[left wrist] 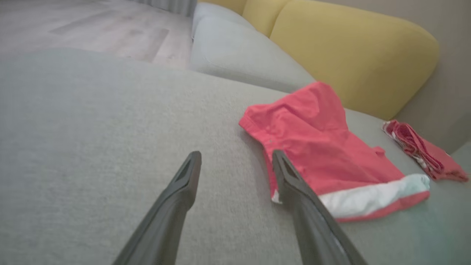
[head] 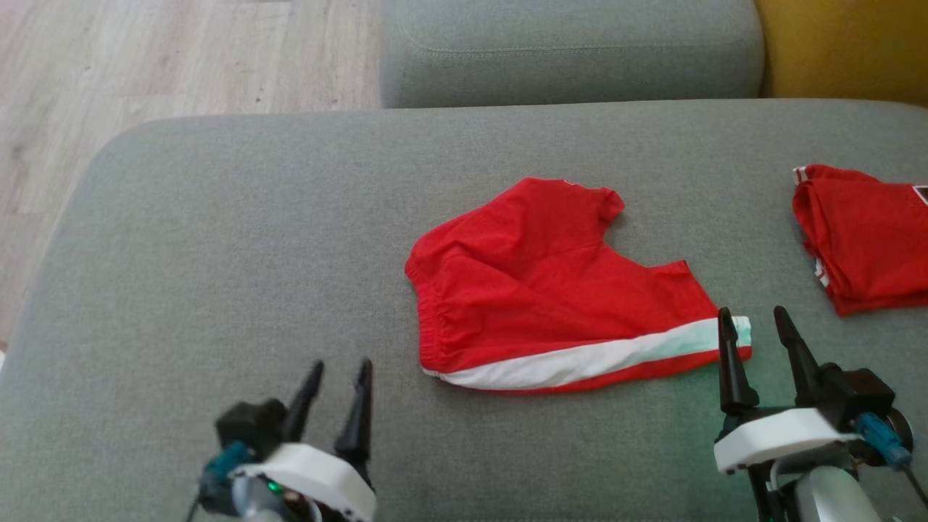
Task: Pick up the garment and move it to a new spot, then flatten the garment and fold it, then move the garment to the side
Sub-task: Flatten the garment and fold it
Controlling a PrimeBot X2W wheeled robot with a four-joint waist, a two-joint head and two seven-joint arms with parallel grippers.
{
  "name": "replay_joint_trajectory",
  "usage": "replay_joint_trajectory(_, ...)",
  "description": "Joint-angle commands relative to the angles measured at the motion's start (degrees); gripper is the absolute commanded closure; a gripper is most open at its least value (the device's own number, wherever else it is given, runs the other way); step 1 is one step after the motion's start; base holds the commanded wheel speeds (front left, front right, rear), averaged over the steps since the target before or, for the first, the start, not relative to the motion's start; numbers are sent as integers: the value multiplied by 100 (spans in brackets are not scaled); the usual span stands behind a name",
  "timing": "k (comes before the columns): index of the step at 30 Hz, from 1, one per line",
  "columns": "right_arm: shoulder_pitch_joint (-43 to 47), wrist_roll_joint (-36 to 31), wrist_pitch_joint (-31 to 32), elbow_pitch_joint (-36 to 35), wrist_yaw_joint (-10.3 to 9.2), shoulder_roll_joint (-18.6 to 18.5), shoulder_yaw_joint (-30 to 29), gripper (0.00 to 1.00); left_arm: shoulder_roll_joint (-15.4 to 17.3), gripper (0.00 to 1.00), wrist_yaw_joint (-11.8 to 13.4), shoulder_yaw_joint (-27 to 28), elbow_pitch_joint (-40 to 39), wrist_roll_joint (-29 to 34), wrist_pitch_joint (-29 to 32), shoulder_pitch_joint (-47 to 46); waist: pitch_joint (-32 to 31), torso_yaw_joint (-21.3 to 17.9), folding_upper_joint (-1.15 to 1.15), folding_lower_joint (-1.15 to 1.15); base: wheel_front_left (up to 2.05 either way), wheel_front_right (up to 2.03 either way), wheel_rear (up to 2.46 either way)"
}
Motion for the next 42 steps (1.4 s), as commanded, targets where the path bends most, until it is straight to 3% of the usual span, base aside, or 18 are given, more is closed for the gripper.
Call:
replay_joint_trajectory(1, -196, 3, -49, -154, 37, -24, 167, 0, 13, 0, -82, 49, 21, -21, -62, -232, 14, -32, 0, 0, 0, 0, 0)
replay_joint_trajectory(13, -249, -60, -14, -222, 37, -24, 251, 0, 13, 0, -260, -793, 1379, -72, -24, -961, 272, -414, 0, 0, 0, 0, 0)
replay_joint_trajectory(21, -258, -91, 2, -266, 37, -24, 261, 0, 13, 0, -176, -1148, 1945, -269, -62, -1384, 370, -572, 0, 0, 0, 0, 0)
replay_joint_trajectory(27, -262, -94, 16, -288, 37, -24, 256, 0, 12, 0, -61, -1204, 1827, 55, -68, -1556, 418, -609, 0, 0, 0, 0, 0)
replay_joint_trajectory(42, -292, -99, 37, -319, 37, -24, 250, 0, 12, 0, -400, -1369, 1932, 213, -69, -1529, 498, -665, 0, 0, 0, 0, 0)
